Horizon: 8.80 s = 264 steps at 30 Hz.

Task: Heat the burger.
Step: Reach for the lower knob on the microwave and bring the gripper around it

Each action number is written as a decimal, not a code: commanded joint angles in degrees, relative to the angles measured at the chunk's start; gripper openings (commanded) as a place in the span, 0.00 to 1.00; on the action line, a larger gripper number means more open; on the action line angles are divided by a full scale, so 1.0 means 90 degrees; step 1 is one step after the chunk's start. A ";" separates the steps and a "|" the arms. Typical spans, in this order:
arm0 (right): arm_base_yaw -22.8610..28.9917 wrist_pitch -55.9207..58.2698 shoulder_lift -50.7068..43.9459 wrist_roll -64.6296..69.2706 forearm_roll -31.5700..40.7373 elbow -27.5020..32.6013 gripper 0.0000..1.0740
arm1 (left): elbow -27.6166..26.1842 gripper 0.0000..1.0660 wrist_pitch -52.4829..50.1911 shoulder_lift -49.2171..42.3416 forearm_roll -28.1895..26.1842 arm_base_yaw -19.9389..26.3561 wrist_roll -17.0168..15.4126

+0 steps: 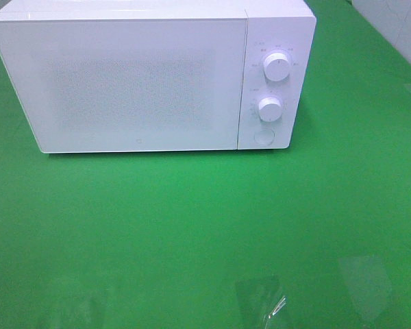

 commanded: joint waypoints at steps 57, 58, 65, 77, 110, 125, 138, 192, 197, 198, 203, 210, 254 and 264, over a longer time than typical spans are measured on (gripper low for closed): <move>-0.0019 -0.1502 0.1171 0.0019 -0.0248 -0.0146 0.71 | 0.0019 0.95 -0.0013 -0.0153 -0.0006 0.0019 0.0006; -0.0019 -0.1502 0.1171 0.0019 -0.0248 -0.0146 0.71 | 0.0019 0.95 -0.0013 -0.0153 -0.0006 0.0019 0.0006; -0.0019 -0.2992 0.2566 0.0019 -0.0318 -0.0146 0.71 | 0.0019 0.95 -0.0013 -0.0153 -0.0006 0.0019 0.0006; -0.0019 -0.5475 0.4775 0.0013 -0.0465 -0.0146 0.71 | 0.0019 0.95 -0.0013 -0.0153 -0.0006 0.0019 0.0006; 0.1477 -1.1847 0.8123 -0.2572 0.3139 0.1146 0.71 | 0.0019 0.95 -0.0013 -0.0153 -0.0006 0.0019 0.0006; 0.4043 -1.4604 0.9944 -0.2897 0.5290 0.1025 0.71 | 0.0019 0.95 -0.0013 -0.0153 -0.0006 0.0019 0.0006; 0.4577 -1.4579 1.0912 -0.2909 0.5354 0.0204 0.71 | 0.0019 0.95 -0.0013 -0.0153 -0.0006 0.0019 0.0006; 0.3724 -1.3700 1.3254 -0.2355 0.4495 -0.1903 0.71 | 0.0019 0.95 -0.0006 -0.0153 0.0038 0.0019 0.0006; 0.3654 -1.3605 1.3407 -0.2349 0.4482 -0.2012 0.71 | 0.0019 0.95 -0.0006 -0.0153 0.0045 0.0019 0.0006; 0.3654 -1.3605 1.3407 -0.2349 0.4482 -0.2012 0.71 | 0.0019 0.95 -0.0006 -0.0153 0.0045 0.0019 0.0006; 0.3667 -1.3630 1.3426 -0.2343 0.4482 -0.2044 0.70 | 0.0019 0.95 -0.0006 -0.0153 0.0051 0.0019 0.0006; 0.3686 -1.3923 1.3382 -0.2362 0.4488 -0.2044 0.65 | 0.0019 0.95 -0.0006 -0.0153 0.0057 0.0019 0.0006; 0.3686 -1.4426 1.3382 0.3387 0.3552 -0.2044 0.00 | 0.0019 0.94 -0.0006 -0.0153 0.0057 0.0019 0.0006; 0.3686 -1.4470 1.3382 0.7735 0.2884 -0.2044 0.00 | 0.0019 0.94 -0.0006 -0.0153 0.0057 0.0019 0.0006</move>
